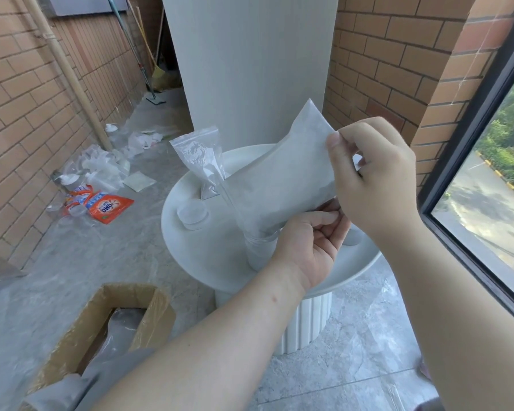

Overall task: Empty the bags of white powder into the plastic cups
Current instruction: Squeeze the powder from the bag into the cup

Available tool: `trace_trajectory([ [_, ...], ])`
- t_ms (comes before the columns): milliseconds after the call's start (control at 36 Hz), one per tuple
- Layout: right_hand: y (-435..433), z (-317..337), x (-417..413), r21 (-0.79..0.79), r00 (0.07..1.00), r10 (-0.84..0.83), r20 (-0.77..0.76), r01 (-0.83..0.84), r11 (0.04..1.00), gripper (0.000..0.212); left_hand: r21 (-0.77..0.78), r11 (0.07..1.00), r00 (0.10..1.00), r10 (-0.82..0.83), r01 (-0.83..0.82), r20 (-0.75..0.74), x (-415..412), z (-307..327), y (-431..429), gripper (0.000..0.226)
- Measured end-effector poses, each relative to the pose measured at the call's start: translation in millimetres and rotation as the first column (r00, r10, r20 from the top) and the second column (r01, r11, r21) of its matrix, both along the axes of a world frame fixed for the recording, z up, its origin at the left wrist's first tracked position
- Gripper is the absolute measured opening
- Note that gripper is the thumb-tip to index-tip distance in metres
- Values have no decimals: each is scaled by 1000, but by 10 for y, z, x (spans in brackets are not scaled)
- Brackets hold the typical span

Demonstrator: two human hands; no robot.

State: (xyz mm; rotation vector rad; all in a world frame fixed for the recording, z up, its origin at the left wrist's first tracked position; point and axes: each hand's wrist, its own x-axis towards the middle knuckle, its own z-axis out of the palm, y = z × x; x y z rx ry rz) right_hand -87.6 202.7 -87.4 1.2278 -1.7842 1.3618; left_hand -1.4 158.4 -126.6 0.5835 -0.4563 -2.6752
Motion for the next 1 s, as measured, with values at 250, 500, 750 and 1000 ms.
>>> trace_trajectory([
  [250, -2, -7, -12, 7, 1000, -3, 23, 3, 1000, 26, 2, 1000, 1000, -2, 2, 12, -2, -22, -14, 28],
  [500, 1, 4, -24, 10, 1000, 12, 28, -13, 1000, 26, -3, 1000, 1000, 2, -2, 9, -10, -27, -13, 29],
  [750, 9, 8, 3, -18, 1000, 10, 3, -10, 1000, 25, 0, 1000, 1000, 4, -4, 12, -4, -18, -6, 29],
  [1000, 2, 9, -13, -16, 1000, 16, 0, -16, 1000, 26, -4, 1000, 1000, 5, -5, 17, -18, -34, -20, 28],
])
